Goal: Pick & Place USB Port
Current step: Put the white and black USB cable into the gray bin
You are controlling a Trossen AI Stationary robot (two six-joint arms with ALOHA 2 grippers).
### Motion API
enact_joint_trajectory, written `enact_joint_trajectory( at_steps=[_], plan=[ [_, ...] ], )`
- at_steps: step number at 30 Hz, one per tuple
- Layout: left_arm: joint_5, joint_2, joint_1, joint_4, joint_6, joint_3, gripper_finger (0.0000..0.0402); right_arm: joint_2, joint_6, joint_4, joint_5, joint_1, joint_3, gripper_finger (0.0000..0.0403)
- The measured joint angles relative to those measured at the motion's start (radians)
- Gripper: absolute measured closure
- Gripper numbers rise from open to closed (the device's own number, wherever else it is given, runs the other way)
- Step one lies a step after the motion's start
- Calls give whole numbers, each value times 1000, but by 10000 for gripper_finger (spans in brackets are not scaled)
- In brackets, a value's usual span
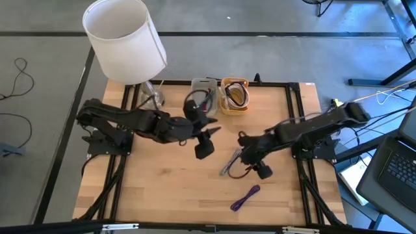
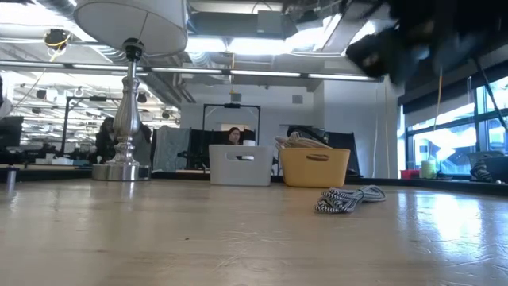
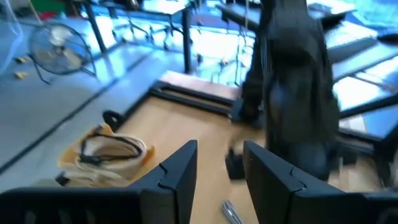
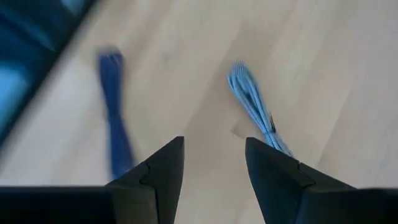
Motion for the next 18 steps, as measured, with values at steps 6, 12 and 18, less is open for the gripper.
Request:
enact_joint_trajectory(
  at_steps=[6,12,18],
  plan=[
    [-26,-17,0,30,53,0,278,174,-154,0,133,0,31,229],
    [-26,-18,1,33,71,0,278,286,-180,27,178,-12,88,229],
    [-35,-18,2,33,122,0,278,365,-176,24,170,-25,93,229]
  ],
)
